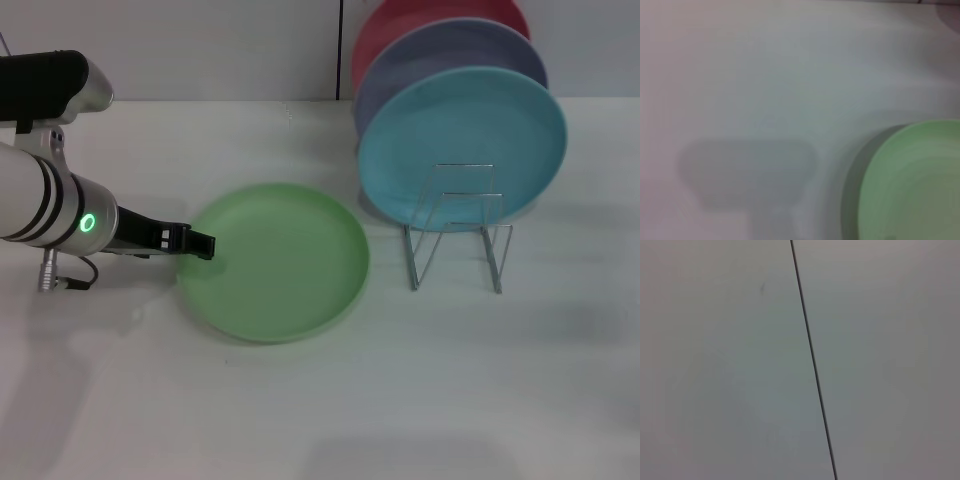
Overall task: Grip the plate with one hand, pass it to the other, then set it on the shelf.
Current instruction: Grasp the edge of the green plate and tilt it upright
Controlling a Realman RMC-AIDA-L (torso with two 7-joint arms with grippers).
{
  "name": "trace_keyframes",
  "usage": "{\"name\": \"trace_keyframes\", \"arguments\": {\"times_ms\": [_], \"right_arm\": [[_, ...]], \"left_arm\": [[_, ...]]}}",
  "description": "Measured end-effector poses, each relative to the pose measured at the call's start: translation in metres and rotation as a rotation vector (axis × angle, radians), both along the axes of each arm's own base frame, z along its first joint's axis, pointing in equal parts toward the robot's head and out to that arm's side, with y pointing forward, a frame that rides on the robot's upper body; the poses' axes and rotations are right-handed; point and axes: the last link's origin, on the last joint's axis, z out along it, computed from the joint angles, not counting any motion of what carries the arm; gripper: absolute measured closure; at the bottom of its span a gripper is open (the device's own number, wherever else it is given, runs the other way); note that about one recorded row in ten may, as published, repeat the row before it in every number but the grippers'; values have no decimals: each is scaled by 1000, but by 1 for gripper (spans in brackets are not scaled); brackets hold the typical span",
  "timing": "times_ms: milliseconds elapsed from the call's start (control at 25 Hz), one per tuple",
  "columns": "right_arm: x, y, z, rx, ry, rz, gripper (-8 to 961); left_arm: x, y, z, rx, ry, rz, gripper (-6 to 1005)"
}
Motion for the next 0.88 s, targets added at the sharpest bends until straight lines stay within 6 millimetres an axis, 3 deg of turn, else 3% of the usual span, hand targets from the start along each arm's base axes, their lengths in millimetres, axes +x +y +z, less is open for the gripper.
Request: {"name": "trace_keyframes", "arguments": {"times_ms": [880], "right_arm": [[0, 0, 0, 0, 0, 0, 499]], "left_arm": [[0, 5, -8, -56, 43, 24, 135]]}}
